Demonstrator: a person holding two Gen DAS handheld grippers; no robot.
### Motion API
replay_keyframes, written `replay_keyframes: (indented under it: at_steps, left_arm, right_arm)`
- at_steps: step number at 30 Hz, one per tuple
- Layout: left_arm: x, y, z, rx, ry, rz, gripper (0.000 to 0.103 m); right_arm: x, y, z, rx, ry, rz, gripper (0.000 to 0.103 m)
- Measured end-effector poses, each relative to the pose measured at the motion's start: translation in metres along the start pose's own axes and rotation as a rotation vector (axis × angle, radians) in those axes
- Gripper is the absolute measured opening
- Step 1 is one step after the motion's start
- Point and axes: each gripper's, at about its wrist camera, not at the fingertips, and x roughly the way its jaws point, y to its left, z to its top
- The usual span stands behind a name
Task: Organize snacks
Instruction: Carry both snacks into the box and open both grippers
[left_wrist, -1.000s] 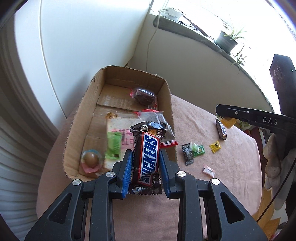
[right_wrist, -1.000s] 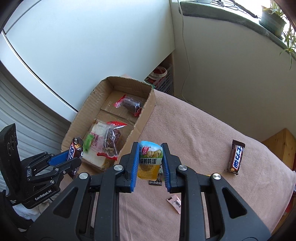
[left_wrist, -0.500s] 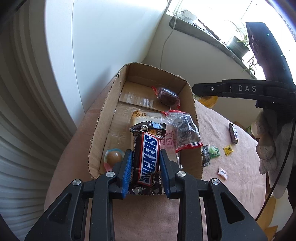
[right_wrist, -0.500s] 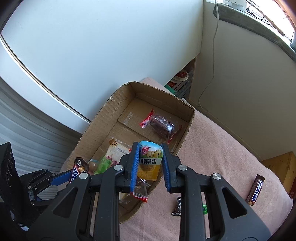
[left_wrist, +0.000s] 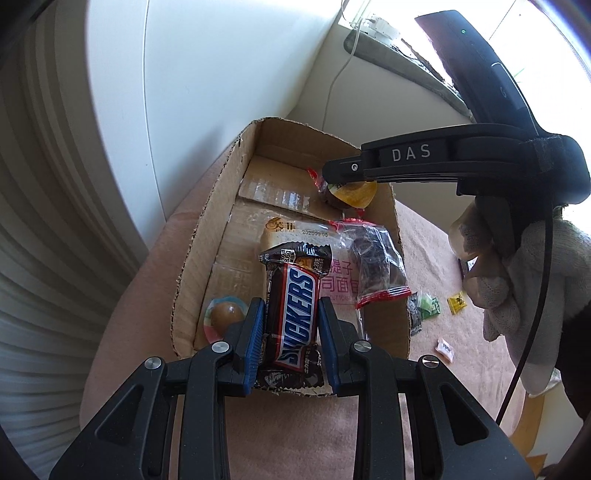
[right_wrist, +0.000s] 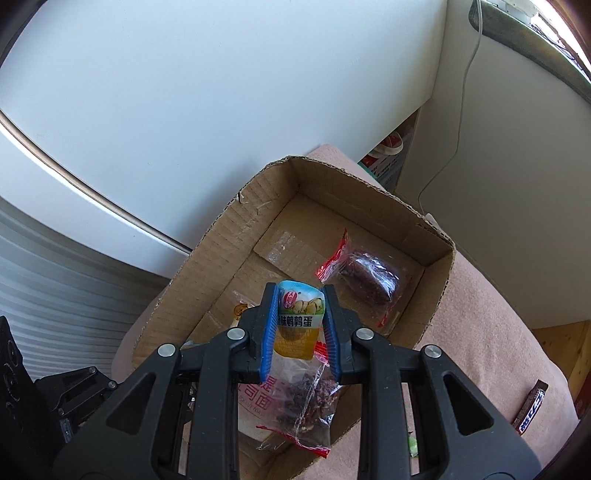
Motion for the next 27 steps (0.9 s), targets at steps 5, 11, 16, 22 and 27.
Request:
replay_keyframes:
  at_steps: [5,11,16,22,27]
  left_arm:
    - [0.001,0.001,0.002,0.001,0.003,0.004,0.027]
    - [0.001,-0.004,0.004,0.020,0.007,0.031,0.028]
    - [-0.001,-0.009,0.007,0.032,-0.003,0.055,0.036]
    - [-0.004,-0.013,0.008,0.040,-0.014,0.074,0.045]
    - [-0.005,-0.020,0.009,0.051,-0.017,0.077,0.046]
  right_arm:
    - [0.003,0.004,0.002,-0.012,0.004,0.006,0.024]
    - [0.001,0.004,0.002,-0.010,-0.003,-0.009,0.045]
    - [-0.006,0.000,0.000,-0.008,-0.019,-0.019,0.056]
    - [-0.015,-0.008,-0.003,0.010,-0.031,-0.026,0.057]
    - [-0.027,-0.016,-0.008,0.024,-0.057,-0.026,0.073]
